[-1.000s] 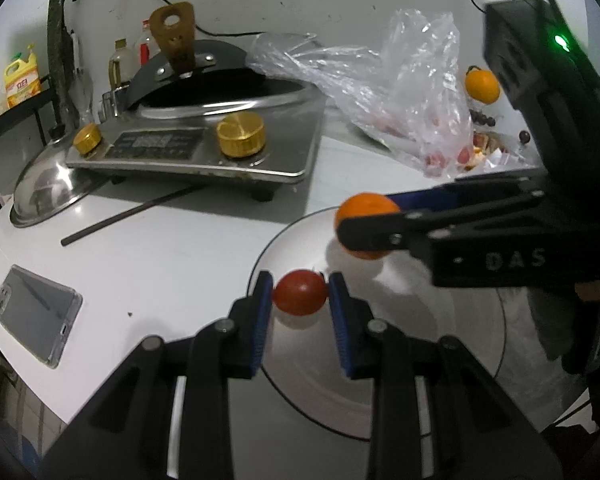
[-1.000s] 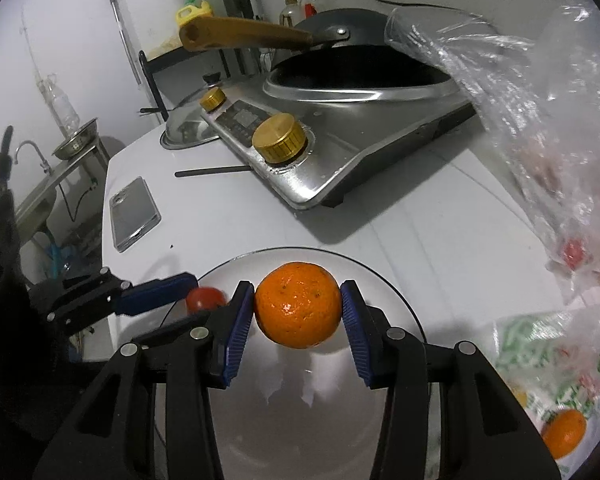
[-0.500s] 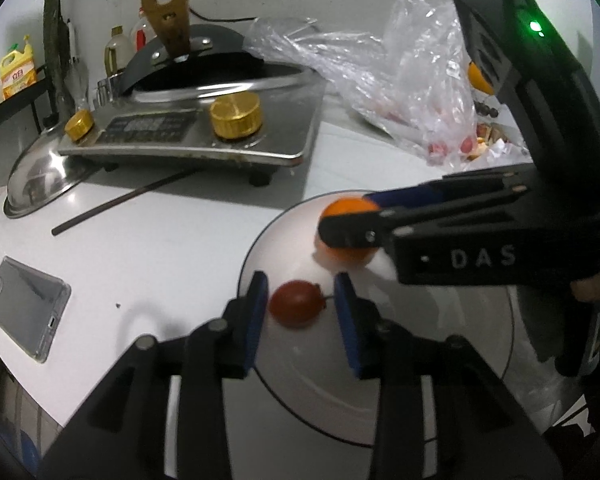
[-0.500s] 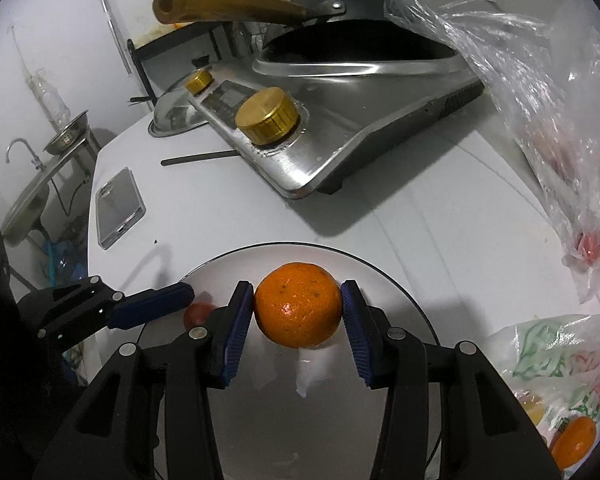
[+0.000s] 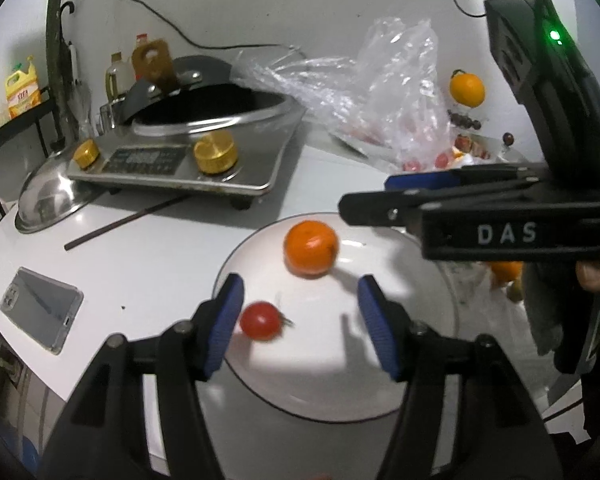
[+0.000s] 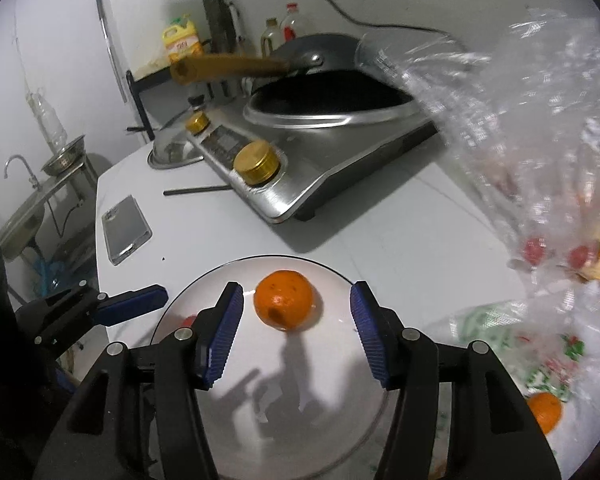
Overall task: Organize fruits
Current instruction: 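Lower the tomato and mandarin onto the plate and open both grippers, then move both open grippers back to the fruit on the bag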
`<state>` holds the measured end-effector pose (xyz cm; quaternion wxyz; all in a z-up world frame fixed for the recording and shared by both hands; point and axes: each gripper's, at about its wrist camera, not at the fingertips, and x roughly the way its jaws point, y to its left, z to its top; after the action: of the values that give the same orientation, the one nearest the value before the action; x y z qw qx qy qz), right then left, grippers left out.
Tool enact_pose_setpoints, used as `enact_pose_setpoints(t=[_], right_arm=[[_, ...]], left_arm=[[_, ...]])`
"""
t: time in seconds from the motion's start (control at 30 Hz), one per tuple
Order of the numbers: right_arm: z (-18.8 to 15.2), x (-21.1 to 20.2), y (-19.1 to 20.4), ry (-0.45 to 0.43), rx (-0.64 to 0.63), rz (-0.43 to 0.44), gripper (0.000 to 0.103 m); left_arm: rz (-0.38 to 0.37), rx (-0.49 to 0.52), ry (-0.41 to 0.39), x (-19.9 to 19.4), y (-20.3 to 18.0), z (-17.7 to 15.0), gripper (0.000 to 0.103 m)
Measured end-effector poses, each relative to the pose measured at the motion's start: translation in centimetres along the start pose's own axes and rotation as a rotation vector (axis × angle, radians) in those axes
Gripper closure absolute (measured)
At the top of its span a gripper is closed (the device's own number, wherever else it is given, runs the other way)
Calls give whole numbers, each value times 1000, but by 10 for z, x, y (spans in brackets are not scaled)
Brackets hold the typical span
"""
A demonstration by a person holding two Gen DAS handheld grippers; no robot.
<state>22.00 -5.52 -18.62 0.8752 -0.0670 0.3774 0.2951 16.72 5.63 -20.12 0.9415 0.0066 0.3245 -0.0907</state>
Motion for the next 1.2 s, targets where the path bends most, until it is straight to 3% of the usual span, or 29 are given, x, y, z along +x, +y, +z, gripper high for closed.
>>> enact_pose_setpoints(t=[0.07, 0.27, 0.5, 0.77, 1.1, 1.2], right_arm=[[-3, -11, -2, -21, -2, -7, 38], [-18, -45, -1, -101, -59, -77, 22], [-37, -79, -11, -147, -71, -161, 22], [-62, -118, -27, -163, -12, -237, 22], [-94, -156, -60, -151, 44, -263, 23], [-103, -166, -69, -159, 51, -281, 23]], left_arm=[[1, 1, -14, -6, -6, 0, 28], [3, 16, -38, -23, -27, 1, 28], [9, 5, -80, -42, -51, 0, 28], [99, 34, -117, -50, -83, -5, 28], [47, 1, -84, -46, -113, -9, 28], [-5, 10, -62, -44, -123, -8, 28]])
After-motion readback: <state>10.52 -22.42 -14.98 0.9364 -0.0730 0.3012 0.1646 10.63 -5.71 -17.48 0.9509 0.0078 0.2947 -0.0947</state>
